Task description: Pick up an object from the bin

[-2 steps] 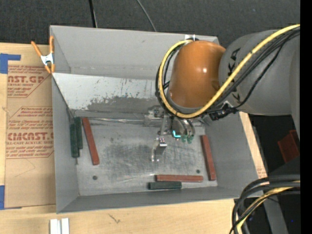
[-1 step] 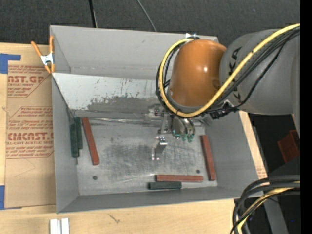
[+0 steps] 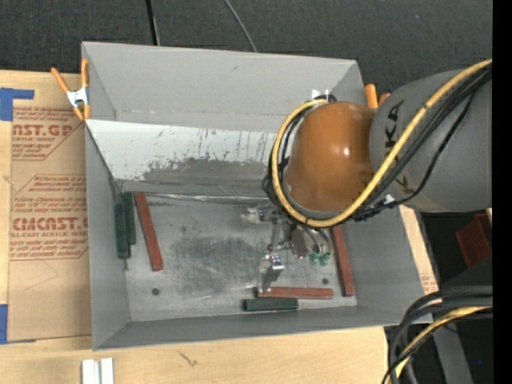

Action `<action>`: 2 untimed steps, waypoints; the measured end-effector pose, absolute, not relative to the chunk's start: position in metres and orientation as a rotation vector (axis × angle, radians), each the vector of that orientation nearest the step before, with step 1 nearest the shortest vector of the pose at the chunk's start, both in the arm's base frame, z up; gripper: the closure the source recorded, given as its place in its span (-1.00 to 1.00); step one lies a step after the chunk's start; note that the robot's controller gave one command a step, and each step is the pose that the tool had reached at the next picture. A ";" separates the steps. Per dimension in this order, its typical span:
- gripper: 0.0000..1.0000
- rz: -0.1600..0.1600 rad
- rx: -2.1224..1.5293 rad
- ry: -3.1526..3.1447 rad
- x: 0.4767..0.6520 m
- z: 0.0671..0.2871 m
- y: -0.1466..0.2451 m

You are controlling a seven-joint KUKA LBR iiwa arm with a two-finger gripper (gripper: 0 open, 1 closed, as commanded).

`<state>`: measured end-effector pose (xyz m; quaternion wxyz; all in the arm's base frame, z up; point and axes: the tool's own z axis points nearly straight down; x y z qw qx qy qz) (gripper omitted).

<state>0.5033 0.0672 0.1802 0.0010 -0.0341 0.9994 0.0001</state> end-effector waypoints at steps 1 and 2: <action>1.00 0.000 -0.217 3.144 0.494 0.071 0.049; -1.00 0.005 -0.209 3.109 0.503 0.074 0.050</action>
Offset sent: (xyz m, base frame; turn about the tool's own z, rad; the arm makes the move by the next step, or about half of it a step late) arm 0.0000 0.0000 0.0000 0.0000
